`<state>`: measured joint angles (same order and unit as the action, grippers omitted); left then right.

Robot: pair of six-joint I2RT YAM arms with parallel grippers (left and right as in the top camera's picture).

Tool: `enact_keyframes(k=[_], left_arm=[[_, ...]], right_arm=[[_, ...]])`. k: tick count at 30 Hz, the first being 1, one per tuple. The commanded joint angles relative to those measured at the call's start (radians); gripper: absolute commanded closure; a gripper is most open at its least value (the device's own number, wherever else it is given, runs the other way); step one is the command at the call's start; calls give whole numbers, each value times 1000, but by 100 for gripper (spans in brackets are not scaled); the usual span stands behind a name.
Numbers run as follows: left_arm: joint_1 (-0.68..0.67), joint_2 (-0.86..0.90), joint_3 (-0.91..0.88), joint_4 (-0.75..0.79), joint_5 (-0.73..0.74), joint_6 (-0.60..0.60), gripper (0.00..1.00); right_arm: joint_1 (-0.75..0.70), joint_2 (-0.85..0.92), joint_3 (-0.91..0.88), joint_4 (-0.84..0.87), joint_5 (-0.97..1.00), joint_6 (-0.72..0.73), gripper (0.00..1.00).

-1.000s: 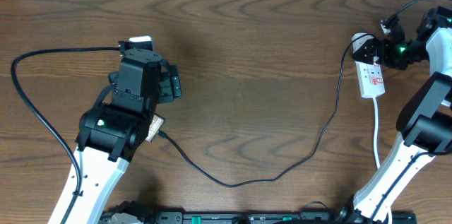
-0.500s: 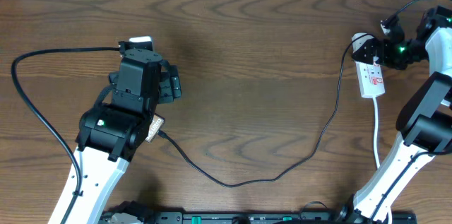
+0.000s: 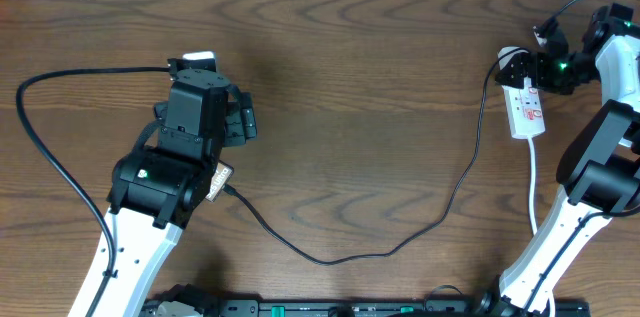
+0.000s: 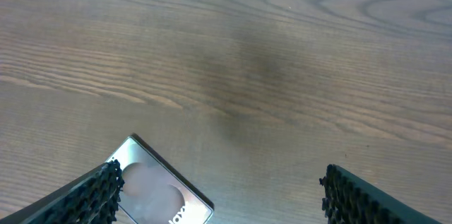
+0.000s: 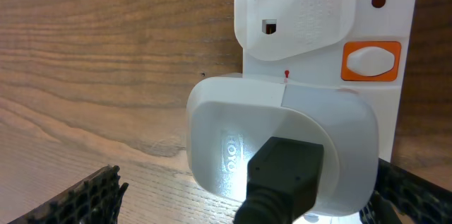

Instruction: Plug charger to phone and switch on socket

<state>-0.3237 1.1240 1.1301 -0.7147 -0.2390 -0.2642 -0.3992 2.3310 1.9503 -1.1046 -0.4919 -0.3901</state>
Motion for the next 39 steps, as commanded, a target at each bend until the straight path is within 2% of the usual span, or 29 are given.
enact_keyframes(k=[1, 11, 19, 29, 39], left_arm=[[-3, -1, 5, -3, -16, 8, 11], [-3, -1, 5, -3, -16, 8, 11], [-3, -1, 5, -3, -16, 8, 11], [-3, -1, 5, -3, -16, 8, 11], [-3, -1, 5, -3, -16, 8, 11]], right_arm=[[67, 58, -17, -21, -139, 19, 1], [67, 58, -17, -25, -136, 27, 1], [65, 53, 11, -33, 71, 47, 1], [53, 51, 127, -108, 75, 57, 1], [52, 51, 151, -113, 76, 64, 1]])
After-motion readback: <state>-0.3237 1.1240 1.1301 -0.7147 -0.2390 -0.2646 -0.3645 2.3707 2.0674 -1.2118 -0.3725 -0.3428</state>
